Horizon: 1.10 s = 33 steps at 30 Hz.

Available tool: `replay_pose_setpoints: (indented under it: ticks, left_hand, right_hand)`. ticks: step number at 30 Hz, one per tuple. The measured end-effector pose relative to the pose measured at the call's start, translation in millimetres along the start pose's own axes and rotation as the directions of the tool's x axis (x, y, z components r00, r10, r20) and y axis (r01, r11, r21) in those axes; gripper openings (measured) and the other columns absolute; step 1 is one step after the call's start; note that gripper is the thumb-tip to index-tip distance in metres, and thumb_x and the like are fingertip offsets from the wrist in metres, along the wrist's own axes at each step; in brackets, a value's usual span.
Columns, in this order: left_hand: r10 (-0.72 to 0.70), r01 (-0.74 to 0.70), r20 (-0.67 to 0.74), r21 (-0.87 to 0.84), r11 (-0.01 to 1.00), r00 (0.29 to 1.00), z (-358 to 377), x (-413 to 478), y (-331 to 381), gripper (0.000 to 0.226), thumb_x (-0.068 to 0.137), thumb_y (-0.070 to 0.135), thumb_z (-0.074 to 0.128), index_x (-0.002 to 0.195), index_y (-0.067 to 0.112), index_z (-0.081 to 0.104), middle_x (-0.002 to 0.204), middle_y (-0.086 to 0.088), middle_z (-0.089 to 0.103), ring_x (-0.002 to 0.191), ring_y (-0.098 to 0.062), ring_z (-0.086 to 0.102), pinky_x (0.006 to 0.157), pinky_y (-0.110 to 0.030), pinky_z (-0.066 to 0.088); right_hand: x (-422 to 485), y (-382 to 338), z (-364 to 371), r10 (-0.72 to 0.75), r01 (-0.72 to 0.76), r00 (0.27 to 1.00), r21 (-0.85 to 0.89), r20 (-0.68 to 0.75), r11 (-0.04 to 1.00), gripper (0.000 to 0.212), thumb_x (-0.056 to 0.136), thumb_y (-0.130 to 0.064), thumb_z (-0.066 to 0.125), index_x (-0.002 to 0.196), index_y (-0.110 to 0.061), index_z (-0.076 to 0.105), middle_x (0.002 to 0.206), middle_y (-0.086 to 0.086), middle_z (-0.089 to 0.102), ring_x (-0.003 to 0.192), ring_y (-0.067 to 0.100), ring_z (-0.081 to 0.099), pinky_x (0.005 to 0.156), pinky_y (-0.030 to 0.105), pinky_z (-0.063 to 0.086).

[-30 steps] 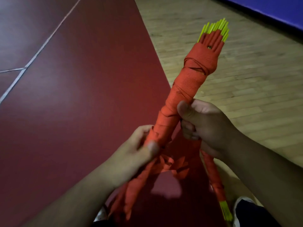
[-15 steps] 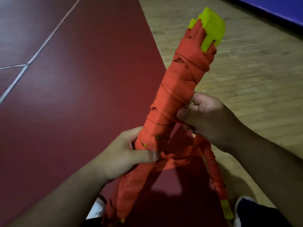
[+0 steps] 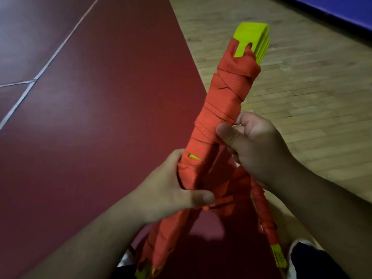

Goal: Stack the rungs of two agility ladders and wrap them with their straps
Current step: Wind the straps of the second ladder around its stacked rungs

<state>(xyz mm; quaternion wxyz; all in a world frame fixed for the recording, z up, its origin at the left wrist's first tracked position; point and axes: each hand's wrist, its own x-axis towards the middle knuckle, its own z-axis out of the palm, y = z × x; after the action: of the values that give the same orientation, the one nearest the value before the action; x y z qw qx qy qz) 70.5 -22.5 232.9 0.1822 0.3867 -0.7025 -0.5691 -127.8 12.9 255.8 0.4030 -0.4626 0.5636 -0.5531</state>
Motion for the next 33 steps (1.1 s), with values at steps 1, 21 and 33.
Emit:
replay_pose_setpoints:
  ticks: [1, 21, 33]
  left_hand:
    - [0.004, 0.004, -0.064, 0.123, 0.992, 0.998, 4.1, 0.6, -0.7, 0.080, 0.051, 0.049, 0.088, 0.117, 0.036, 0.044, 0.089, 0.027, 0.066, 0.077, 0.009, 0.062, 0.065, -0.008, 0.044]
    - [0.007, 0.160, 0.312, -0.506, 0.848, 0.950, -14.3, -7.1, -5.4, 0.073, 0.065, 0.010, 0.067, 0.133, 0.000, 0.044, 0.112, -0.025, 0.057, 0.101, -0.036, 0.057, 0.088, -0.045, 0.048]
    - [-0.035, 0.024, -0.129, -0.083, 0.996, 0.991, 7.6, 2.9, -23.0, 0.042, 0.073, 0.052, 0.069, 0.098, 0.020, 0.058, 0.077, -0.005, 0.065, 0.065, -0.016, 0.056, 0.059, -0.036, 0.044]
  right_hand:
    - [-0.9, -0.1, 1.8, -0.033, 0.033, 0.999, -0.013, 0.004, 0.999, 0.021, 0.085, -0.042, 0.073, 0.081, -0.026, 0.062, 0.054, -0.012, 0.059, 0.047, -0.001, 0.050, 0.051, 0.020, 0.043]
    - [0.6, -4.4, -10.5, 0.021, -0.012, 0.954, -0.032, 0.300, 0.999, 0.048, 0.072, -0.042, 0.077, 0.112, -0.017, 0.067, 0.061, 0.006, 0.048, 0.051, 0.015, 0.045, 0.046, 0.022, 0.037]
    - [-2.8, -1.1, 7.7, -0.026, 0.026, 1.000, -0.109, 0.000, 0.994, 0.017, 0.080, -0.019, 0.082, 0.088, -0.017, 0.068, 0.058, -0.021, 0.067, 0.055, -0.008, 0.063, 0.055, 0.010, 0.048]
